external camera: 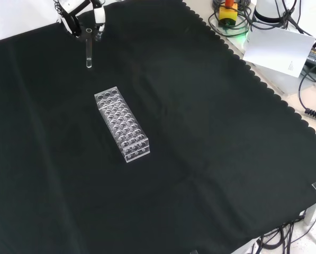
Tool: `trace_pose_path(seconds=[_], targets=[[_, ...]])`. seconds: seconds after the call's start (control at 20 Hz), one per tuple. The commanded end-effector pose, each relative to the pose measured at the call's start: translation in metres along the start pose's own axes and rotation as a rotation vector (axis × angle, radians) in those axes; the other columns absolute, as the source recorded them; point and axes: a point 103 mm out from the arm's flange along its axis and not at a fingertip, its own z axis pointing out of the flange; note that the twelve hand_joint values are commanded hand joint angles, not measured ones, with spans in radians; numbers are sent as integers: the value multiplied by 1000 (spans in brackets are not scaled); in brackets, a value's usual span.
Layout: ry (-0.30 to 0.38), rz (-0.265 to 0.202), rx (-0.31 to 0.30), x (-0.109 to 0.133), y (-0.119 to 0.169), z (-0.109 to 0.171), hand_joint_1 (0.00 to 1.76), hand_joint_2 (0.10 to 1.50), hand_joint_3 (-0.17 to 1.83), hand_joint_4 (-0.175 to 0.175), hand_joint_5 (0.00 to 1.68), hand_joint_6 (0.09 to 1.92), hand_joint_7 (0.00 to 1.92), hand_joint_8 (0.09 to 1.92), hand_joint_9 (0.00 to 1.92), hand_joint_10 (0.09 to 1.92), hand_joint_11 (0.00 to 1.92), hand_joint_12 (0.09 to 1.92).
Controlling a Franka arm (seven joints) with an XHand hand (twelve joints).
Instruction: Put the test tube back in the rack.
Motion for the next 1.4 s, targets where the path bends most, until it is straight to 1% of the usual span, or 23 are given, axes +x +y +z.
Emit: trace_pose_path(seconds=[0.05, 0.3, 0.4, 0.7, 1.0, 1.4], targets=[[18, -9, 3, 1, 2, 1, 1434, 584, 698, -175, 1335, 529, 1414, 715, 1503, 87, 898, 1183], [72, -31, 15, 9, 8, 1, 1434, 584, 698, -175, 1335, 529, 1414, 715, 1503, 87, 898, 1183], [84, -37, 20, 12, 11, 1, 1434, 584, 698, -175, 1335, 529, 1414, 715, 1503, 87, 898, 1183], [97, -54, 33, 19, 17, 3, 1434, 584, 697, -175, 1335, 529, 1414, 715, 1503, 87, 899, 1184], [93, -67, 51, 25, 22, 7, 1434, 584, 697, -175, 1335, 529, 1414, 715, 1503, 87, 898, 1183], [98, -78, 95, 30, 27, 20, 1434, 584, 697, -175, 1335, 529, 1414, 715, 1504, 87, 898, 1183]])
